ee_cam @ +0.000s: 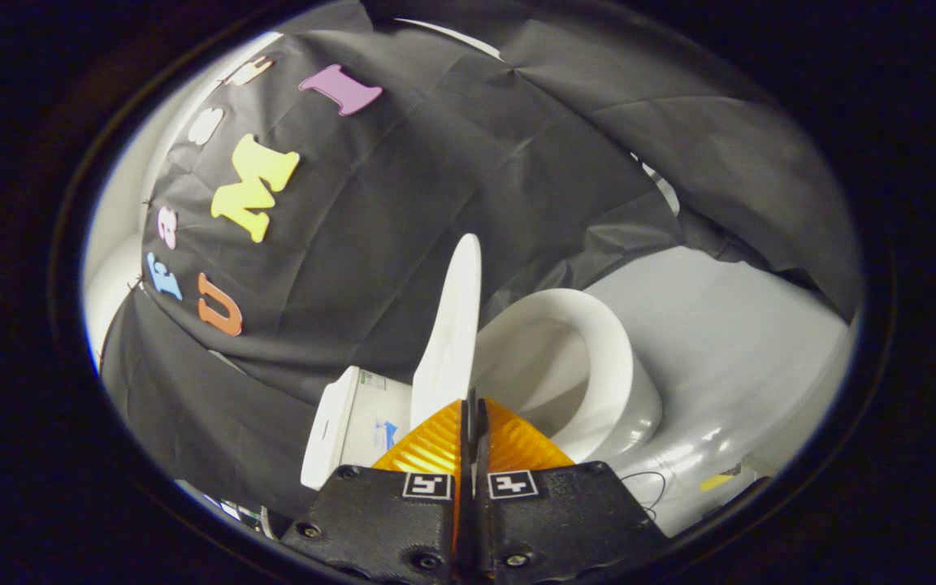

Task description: Open the toilet lid.

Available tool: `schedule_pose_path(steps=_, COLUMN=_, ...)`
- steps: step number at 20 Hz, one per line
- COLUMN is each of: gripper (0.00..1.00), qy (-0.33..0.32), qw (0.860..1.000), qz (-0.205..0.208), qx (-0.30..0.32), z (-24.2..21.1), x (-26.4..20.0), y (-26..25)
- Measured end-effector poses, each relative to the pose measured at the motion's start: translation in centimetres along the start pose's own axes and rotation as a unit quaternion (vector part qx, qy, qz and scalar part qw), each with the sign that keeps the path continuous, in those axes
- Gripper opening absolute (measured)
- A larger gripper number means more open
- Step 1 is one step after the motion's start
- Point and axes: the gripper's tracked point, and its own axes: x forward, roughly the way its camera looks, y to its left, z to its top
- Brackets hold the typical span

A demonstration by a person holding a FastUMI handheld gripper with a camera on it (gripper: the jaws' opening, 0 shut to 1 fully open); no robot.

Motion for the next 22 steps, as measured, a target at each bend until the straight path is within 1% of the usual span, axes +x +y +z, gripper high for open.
schedule_pose_path(steps=6, gripper=0.04, qy=-0.010, qw=0.999, qz=0.006, qx=-0.037, z=0.3, x=-0.8, y=4.2)
schedule_pose_path(steps=12, gripper=0.04, qy=-0.019, qw=0.996, qz=-0.003, qx=-0.082, z=0.1, x=-1.0, y=8.2)
schedule_pose_path(steps=20, gripper=0.04, qy=-0.030, qw=0.992, qz=-0.004, qx=-0.123, z=-0.3, x=-1.1, y=12.0)
schedule_pose_path(steps=22, gripper=0.04, qy=-0.031, qw=0.991, qz=-0.007, qx=-0.133, z=-0.2, x=-1.3, y=11.8)
